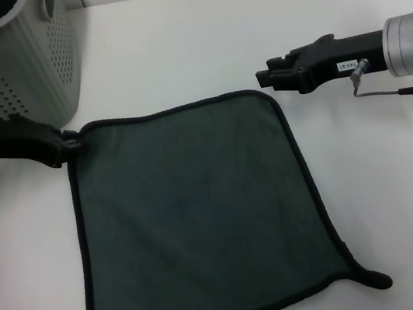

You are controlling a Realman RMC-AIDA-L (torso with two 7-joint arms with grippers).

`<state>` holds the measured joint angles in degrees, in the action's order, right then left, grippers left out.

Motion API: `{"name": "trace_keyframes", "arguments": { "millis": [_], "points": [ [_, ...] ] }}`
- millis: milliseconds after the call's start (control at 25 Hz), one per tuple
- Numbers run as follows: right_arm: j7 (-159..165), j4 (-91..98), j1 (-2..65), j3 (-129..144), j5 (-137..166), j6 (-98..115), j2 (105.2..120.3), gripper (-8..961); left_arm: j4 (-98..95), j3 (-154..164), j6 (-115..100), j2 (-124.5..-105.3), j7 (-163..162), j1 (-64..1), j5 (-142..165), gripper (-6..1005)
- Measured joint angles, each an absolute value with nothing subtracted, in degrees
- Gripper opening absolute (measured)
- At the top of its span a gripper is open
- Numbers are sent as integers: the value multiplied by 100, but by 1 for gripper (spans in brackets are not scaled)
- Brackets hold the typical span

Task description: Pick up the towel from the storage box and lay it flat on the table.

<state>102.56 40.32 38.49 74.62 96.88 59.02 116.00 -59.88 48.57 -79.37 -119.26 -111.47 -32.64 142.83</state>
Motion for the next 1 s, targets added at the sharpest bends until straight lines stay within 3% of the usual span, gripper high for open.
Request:
{"name": "trace_keyframes", "arguments": {
  "millis": [120,360,560,840,1000],
  "points": [
    [10258,4053,3828,7459,9675,5893,11601,194,-6019,4836,-7923,-11925,-11172,-3239,14253,86],
    [9924,4465,3406,7426,9215,6533,11570,463,-6201,4811,-8347,-11869,-11156,-3112,13846,339],
    [8401,4786,2673,7452,8363,7752,11599,657,-6874,4756,-8855,-11838,-10578,-2401,11783,516],
    [7841,4658,2382,7582,8137,9021,11591,876,-6539,4710,-10422,-11812,-8456,-1655,9574,516],
    [7834,4624,2420,7857,8125,9396,11596,876,-5492,4766,-11571,-11614,-7470,-1705,9248,516]
  ]
}}
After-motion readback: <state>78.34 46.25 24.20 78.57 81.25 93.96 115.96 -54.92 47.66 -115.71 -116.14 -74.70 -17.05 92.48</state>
